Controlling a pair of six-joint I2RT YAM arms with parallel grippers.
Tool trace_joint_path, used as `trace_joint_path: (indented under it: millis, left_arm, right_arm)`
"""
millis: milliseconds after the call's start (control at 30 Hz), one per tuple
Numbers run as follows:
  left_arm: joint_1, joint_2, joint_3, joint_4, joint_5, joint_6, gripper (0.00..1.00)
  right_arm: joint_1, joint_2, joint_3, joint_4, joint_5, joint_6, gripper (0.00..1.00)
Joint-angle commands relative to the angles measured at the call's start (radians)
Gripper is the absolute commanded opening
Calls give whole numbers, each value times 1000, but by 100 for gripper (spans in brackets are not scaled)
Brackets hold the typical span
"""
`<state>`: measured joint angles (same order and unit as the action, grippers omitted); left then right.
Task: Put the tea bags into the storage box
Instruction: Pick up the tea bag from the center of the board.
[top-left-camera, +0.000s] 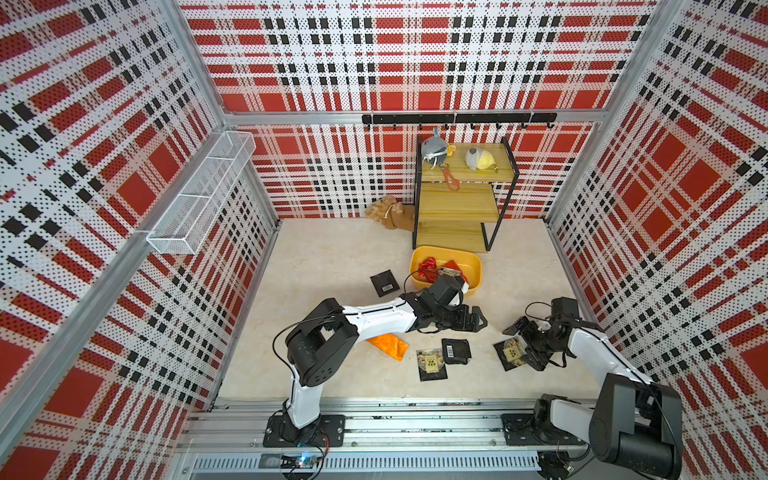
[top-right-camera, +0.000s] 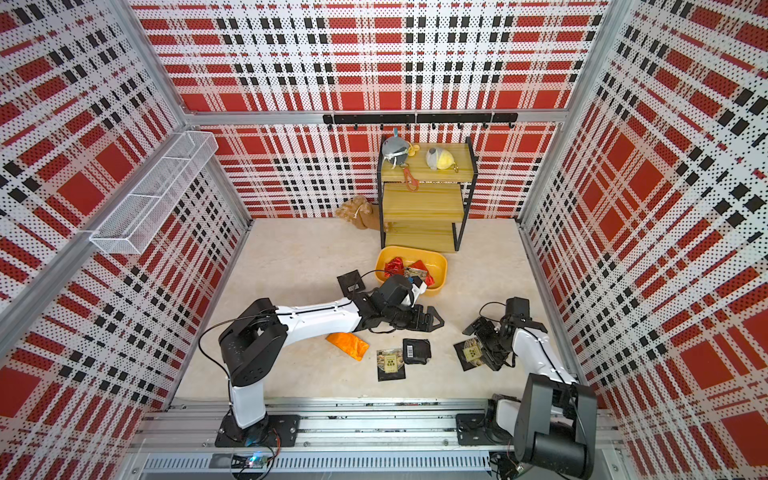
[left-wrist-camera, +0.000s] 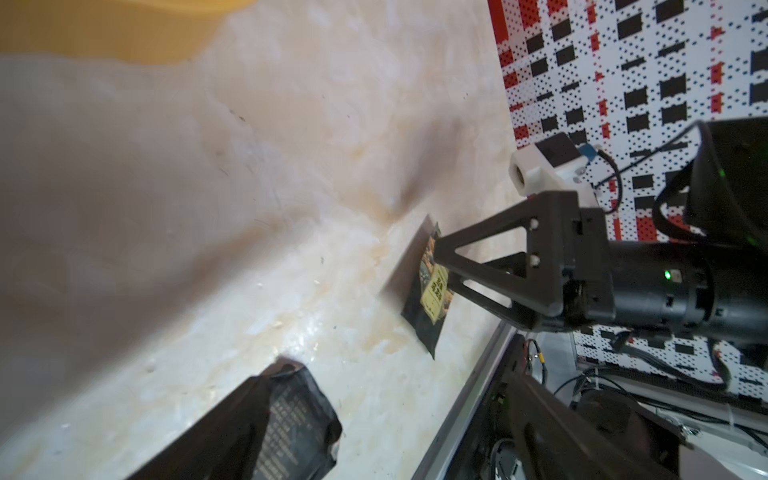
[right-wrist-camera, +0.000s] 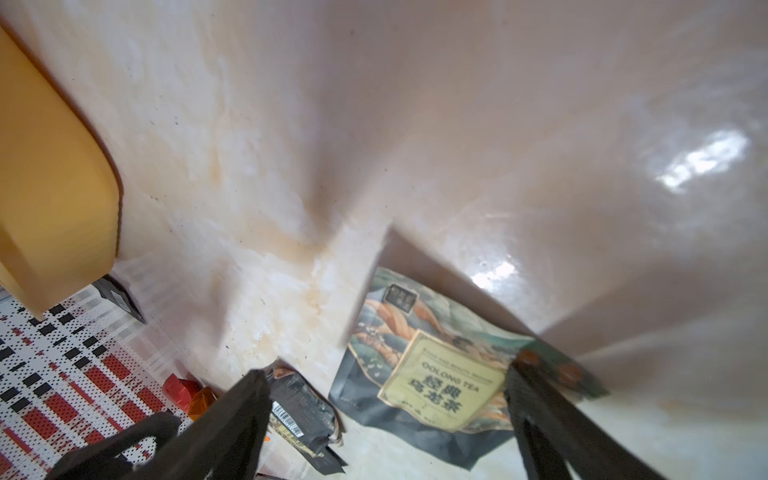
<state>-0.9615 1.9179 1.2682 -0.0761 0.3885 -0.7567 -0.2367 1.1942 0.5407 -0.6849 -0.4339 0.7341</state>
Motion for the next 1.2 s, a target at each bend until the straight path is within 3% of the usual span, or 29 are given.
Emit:
trace_joint_path:
  millis: [0,300,733,1167]
  left_arm:
    - [-31,20,-47,112,63,-58,91]
    - [-79,123,-45,235,95,-145,80]
    - [-111,191,-44,393,-22,-326,76]
    - [-141,280,28,399,-34,-337,66]
  right_arm:
    - [8,10,-25,31,30,-16,95]
    - [4,24,-28,44,18,-21,95]
    - [-22,12,-53,56,6,-26,95]
    - [-52,12,-50,52,-22,-52,95]
